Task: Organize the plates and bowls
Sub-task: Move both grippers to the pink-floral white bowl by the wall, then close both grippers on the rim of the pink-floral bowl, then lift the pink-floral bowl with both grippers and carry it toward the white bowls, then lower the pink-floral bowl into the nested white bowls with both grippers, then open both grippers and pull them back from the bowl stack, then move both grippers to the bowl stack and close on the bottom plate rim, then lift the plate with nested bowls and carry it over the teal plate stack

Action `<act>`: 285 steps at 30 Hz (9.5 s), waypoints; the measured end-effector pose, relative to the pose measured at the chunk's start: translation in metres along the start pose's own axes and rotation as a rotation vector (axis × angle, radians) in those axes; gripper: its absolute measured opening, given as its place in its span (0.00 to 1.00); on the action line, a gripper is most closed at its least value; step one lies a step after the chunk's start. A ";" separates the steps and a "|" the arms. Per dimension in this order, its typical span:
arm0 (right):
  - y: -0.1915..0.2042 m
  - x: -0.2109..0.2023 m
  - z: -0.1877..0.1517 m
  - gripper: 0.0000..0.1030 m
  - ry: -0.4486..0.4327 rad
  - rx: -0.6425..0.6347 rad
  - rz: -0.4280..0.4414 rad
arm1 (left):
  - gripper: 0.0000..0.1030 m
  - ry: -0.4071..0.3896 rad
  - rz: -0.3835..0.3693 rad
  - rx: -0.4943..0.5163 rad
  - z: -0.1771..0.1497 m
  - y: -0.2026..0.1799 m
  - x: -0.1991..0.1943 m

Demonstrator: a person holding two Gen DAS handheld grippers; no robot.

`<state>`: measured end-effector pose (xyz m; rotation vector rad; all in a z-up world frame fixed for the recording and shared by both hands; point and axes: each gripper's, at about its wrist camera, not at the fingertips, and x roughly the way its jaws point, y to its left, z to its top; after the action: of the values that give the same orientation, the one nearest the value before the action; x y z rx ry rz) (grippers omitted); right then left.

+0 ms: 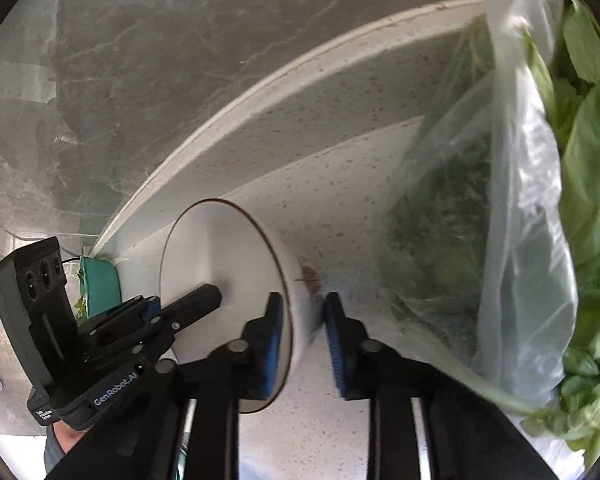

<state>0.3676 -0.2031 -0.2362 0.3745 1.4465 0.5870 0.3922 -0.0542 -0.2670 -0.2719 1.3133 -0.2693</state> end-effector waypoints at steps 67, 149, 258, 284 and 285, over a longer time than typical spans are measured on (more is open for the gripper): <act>0.049 -0.115 -0.138 0.24 -0.112 -0.170 0.068 | 0.09 -0.071 -0.016 0.057 -0.146 -0.108 -0.159; 0.056 -0.053 -0.245 0.16 0.025 -0.549 -0.311 | 0.11 0.021 0.026 -0.031 -0.275 -0.125 -0.085; 0.019 0.010 -0.213 0.22 0.301 -0.915 0.011 | 0.13 -0.315 0.302 -0.560 -0.347 -0.126 -0.016; 0.025 -0.007 -0.216 0.20 0.241 -0.901 -0.043 | 0.11 -0.312 0.315 -0.513 -0.334 -0.138 -0.033; 0.026 -0.010 -0.215 0.20 0.234 -0.903 -0.043 | 0.11 -0.314 0.314 -0.511 -0.333 -0.139 -0.035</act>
<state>0.1506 -0.2109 -0.2350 -0.4487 1.2529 1.1965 0.0544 -0.1872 -0.2640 -0.5095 1.0752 0.3699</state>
